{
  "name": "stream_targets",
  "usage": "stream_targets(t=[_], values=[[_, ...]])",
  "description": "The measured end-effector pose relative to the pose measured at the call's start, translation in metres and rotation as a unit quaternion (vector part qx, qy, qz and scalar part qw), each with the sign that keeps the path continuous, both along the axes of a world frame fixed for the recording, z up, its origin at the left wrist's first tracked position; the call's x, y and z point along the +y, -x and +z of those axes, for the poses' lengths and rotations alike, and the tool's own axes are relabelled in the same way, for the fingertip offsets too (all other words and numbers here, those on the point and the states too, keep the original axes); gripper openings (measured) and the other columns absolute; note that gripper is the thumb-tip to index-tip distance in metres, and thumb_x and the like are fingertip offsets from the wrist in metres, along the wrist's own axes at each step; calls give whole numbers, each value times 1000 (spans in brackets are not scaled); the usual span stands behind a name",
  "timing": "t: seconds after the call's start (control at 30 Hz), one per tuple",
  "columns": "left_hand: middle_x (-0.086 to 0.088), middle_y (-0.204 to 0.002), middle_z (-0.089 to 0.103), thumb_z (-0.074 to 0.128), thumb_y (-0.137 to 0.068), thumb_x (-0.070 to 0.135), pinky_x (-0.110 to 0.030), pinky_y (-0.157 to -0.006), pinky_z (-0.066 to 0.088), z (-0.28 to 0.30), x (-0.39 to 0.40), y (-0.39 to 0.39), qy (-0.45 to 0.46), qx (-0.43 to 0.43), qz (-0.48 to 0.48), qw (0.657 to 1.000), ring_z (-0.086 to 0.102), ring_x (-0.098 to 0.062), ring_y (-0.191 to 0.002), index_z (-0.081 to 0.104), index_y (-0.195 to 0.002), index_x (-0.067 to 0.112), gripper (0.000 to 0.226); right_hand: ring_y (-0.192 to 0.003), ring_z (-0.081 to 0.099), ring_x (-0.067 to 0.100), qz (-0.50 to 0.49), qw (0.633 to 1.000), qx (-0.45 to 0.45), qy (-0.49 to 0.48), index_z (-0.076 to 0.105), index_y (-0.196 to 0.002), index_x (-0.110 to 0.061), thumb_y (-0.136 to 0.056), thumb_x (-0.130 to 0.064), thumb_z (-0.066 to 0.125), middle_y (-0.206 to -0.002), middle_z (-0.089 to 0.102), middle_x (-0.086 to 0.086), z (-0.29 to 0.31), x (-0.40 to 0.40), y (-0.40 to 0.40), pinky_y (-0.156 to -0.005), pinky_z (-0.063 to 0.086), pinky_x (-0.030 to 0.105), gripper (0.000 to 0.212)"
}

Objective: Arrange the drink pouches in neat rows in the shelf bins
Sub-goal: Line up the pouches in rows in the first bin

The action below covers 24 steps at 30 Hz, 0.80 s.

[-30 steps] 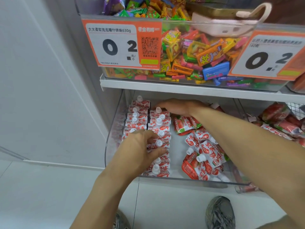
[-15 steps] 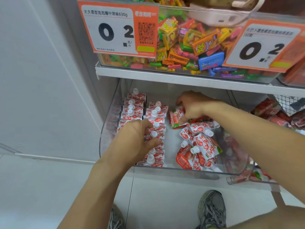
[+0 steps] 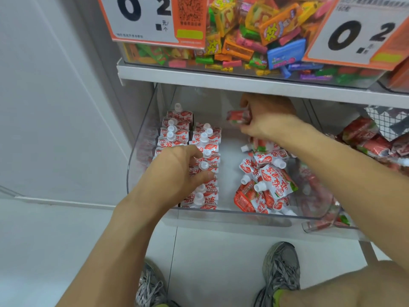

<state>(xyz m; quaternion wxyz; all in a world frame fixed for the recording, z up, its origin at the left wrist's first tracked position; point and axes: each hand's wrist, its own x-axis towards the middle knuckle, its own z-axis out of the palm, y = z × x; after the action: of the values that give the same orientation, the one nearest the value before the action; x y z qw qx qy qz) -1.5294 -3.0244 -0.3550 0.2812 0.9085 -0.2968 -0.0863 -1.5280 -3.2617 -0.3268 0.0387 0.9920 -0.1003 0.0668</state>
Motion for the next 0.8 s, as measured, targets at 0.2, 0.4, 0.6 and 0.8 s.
stream_targets(t=[0.2,0.4,0.6,0.8], values=[[4,-108,70,73,-77,47,-20,-81,48,2,-1,3,0,4,6,1000,61,-6,-92,64,-119,22,50,-118,57,31,65,989,-2,-130,58,-130,-20,-92,-39,63,-129,61,9,-21,23,-37,-91,45,32,42],[5,-109,70,72,-78,47,-27,-87,53,1,3,3,7,5,2,1000,64,-9,-97,64,-119,21,49,-119,58,23,14,953,96,-287,53,-135,-19,-92,-12,65,-133,60,6,-34,13,-44,-88,42,23,46],[7,-109,69,71,-79,48,-21,-85,51,1,3,2,4,4,-4,1000,62,-5,-97,63,-120,22,49,-97,63,28,34,982,-8,-186,70,-102,-16,-97,-28,61,-106,70,7,-33,10,-53,-85,50,34,16],[7,-111,68,70,-79,50,-25,-86,53,2,2,3,-4,2,-4,1000,62,-6,-96,63,-120,23,49,-101,64,23,52,959,32,-275,73,-101,-11,-94,-25,68,-111,71,7,-38,5,-54,-88,48,29,17]])
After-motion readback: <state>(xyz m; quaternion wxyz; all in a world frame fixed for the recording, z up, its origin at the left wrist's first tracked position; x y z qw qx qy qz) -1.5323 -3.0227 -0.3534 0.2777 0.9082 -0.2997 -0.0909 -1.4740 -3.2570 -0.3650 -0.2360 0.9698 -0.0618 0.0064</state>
